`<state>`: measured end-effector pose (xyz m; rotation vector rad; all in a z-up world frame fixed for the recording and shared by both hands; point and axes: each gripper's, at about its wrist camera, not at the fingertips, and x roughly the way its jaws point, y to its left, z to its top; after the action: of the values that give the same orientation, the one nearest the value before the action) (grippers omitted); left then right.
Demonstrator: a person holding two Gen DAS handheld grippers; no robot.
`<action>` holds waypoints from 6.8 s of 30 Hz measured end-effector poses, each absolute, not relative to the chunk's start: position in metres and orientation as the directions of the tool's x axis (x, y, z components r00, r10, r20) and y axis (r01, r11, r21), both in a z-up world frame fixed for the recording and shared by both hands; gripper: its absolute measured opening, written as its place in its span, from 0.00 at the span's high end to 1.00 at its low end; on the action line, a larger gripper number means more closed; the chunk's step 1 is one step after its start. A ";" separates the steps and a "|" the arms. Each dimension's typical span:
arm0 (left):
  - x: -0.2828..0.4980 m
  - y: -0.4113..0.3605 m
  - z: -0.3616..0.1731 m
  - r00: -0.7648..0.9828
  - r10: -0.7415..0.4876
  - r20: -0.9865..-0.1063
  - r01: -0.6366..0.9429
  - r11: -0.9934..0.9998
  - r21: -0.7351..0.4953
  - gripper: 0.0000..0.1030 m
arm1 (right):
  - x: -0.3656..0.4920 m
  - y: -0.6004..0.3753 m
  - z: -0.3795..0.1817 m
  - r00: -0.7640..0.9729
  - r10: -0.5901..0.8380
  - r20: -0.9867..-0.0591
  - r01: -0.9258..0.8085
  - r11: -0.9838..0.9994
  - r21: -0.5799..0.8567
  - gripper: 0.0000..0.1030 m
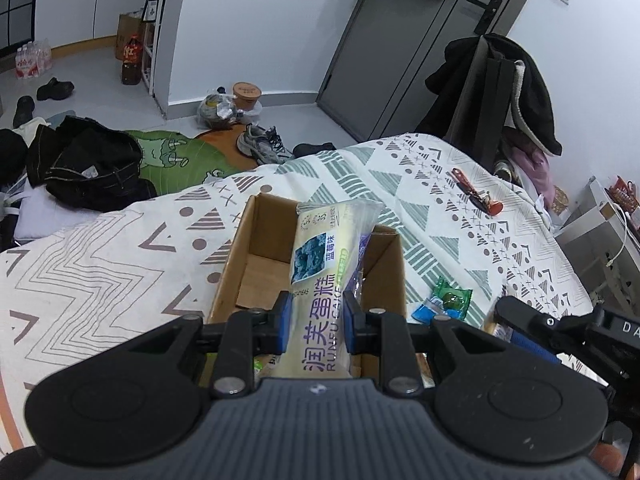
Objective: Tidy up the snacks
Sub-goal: 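Carry both snacks into the cardboard box and open both tools, then move both open tools back to the snack pile, then grasp the blue wrapped candy with the left tool while the right tool grasps the white pastry packet, then carry the blue candy and white pastry packet over the cardboard box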
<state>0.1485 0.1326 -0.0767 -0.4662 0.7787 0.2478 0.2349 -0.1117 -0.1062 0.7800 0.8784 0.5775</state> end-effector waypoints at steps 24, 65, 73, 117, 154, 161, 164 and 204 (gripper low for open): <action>0.135 0.125 -0.067 0.657 0.088 -0.749 -0.410 0.875 -0.258 0.29 | 0.215 -0.111 -0.081 0.537 0.656 -0.530 -0.202 0.710 0.674 0.41; 0.135 -0.022 -0.046 0.691 -0.035 -0.722 -0.216 0.943 -0.253 0.12 | 0.178 -0.284 -0.056 0.697 0.406 -0.591 -0.033 0.841 0.539 0.05; 0.147 -0.039 -0.063 0.696 -0.056 -0.715 -0.191 0.947 -0.260 0.12 | 0.188 -0.289 -0.079 0.690 0.368 -0.624 0.013 0.855 0.518 0.05; 0.260 -0.083 -0.185 0.566 -0.043 -0.823 -0.216 0.956 -0.198 0.72 | 0.298 -0.279 -0.171 0.473 0.271 -0.838 0.177 0.903 0.391 0.14; 0.191 -0.051 -0.102 0.662 0.067 -0.746 -0.268 0.951 -0.152 0.77 | 0.285 -0.250 -0.163 0.474 0.342 -0.811 0.051 0.909 0.413 0.58; 0.178 -0.047 -0.088 0.674 0.094 -0.733 -0.294 0.944 -0.150 0.77 | 0.275 -0.243 -0.149 0.507 0.380 -0.774 -0.005 0.899 0.438 0.58; 0.175 -0.044 -0.083 0.681 0.103 -0.725 -0.301 0.942 -0.149 0.77 | 0.271 -0.242 -0.145 0.510 0.401 -0.761 -0.021 0.890 0.455 0.59; 0.125 0.116 -0.070 0.668 0.207 -0.715 -0.543 0.792 -0.278 0.77 | 0.237 -0.069 -0.091 0.413 0.694 -0.590 -0.421 0.720 0.552 0.60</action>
<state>0.1250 0.1155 -0.0701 -0.5044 0.7244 0.4439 0.2368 -0.0691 -0.0910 0.3426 0.8999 0.7184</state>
